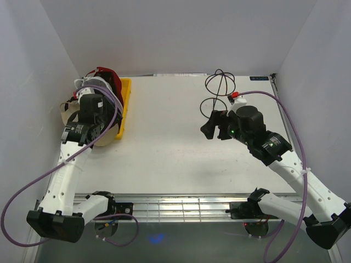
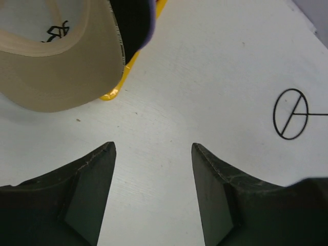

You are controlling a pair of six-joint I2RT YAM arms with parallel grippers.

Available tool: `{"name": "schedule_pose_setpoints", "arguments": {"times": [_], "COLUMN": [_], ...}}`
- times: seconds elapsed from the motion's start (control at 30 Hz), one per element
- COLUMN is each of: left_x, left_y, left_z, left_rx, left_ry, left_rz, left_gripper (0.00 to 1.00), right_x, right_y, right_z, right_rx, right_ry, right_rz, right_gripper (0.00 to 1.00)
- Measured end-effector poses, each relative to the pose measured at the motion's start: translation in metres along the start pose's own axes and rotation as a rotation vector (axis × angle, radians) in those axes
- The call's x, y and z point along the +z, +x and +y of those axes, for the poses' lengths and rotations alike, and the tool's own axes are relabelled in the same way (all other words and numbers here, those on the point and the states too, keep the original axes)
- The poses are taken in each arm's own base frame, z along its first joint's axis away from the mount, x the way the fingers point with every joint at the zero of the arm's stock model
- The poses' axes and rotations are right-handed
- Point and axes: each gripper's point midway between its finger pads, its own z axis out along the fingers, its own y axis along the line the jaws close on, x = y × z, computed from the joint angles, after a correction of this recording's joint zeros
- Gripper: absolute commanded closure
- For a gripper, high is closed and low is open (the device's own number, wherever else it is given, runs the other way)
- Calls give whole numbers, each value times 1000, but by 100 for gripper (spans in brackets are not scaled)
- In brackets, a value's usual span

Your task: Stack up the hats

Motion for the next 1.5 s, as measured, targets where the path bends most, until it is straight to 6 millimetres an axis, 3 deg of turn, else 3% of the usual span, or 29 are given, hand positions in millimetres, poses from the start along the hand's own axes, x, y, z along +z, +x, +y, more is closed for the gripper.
{"name": "schedule_pose_setpoints", "arguments": {"times": [0.33, 0.6, 0.83, 1.13, 1.5], "left_x": [71, 113, 138, 168, 175], "left_y": [-7, -18, -29, -34, -26], "left_z": [45, 57, 67, 64, 72], "left_rx": [61, 102, 112, 154, 167], "left_ry": [-381, -523, -574, -578, -611], "left_rz": [7, -4, -9, 1, 37], "left_gripper": [34, 35, 36, 31, 43], "right_x": [7, 6, 7, 9, 12], "right_y": [12, 16, 19, 25, 27], "right_z": [8, 12, 13, 10, 10], "right_rx": [-10, -10, -11, -13, -13], "right_ry": [-48, -74, -81, -69, -69], "right_rz": [62, 85, 96, 122, 134], "right_gripper": [10, 10, 10, 10, 10]}}
